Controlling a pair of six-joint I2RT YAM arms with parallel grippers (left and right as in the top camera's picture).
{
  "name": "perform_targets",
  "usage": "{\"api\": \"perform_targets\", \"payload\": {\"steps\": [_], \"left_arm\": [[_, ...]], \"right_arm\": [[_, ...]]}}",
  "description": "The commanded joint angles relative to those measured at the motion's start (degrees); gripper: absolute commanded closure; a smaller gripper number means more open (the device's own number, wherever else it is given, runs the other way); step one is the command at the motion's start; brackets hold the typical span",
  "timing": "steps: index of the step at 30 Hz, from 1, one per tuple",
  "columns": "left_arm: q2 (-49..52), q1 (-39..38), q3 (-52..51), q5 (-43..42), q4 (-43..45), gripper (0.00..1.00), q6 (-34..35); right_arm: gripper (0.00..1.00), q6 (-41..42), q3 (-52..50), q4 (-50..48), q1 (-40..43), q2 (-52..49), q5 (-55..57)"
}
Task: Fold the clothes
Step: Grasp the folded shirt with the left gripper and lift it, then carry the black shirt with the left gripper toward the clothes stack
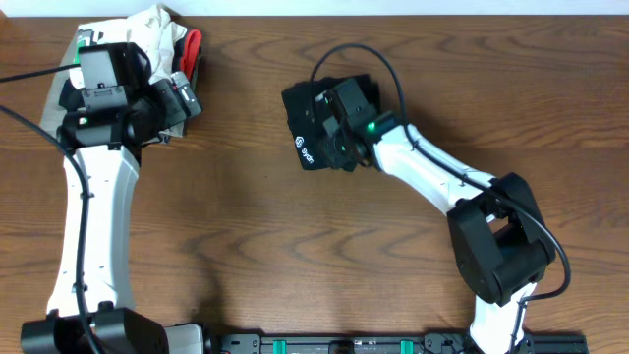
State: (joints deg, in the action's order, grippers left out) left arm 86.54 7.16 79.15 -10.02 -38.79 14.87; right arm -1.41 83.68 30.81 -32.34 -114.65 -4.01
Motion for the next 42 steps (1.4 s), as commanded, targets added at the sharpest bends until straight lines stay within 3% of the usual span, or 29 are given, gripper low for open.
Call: {"api": "perform_targets", "payload": {"steps": [1, 4, 7, 16, 21, 32, 42], "left_arm": [[1.1, -3.6, 1.0, -3.2, 2.0, 0.02, -0.2], [1.7, -8.8, 1.0, -3.0, 5.1, 0.02, -0.8], [3.2, -14.9, 1.0, -2.8, 9.0, 0.02, -0.6], [15.9, -31.7, 1.5, -0.4, 24.0, 0.01, 3.5], [23.1, -38.9, 3.8, 5.3, 31.0, 0.0, 4.3], [34.1, -45.7, 9.7, 14.4, 32.5, 0.0, 3.8], [34.1, -45.5, 9.7, 15.3, 19.6, 0.0, 0.2]], "right_arm": [[0.31, 5.3, 7.9, 4.3, 3.5, 4.3, 0.6], [0.15, 7.1, 12.9, 9.1, 8.5, 7.0, 0.8], [0.11, 8.5, 15.9, 13.0, 15.0, 9.0, 0.8], [0.07, 11.7, 16.7, 21.1, 34.0, 9.4, -0.8], [0.07, 11.6, 16.6, 23.8, 38.9, 9.4, -1.8], [0.07, 11.6, 15.6, 24.9, 40.2, 9.4, -1.8], [0.07, 11.6, 15.1, 24.0, 40.2, 9.3, -1.8]]}}
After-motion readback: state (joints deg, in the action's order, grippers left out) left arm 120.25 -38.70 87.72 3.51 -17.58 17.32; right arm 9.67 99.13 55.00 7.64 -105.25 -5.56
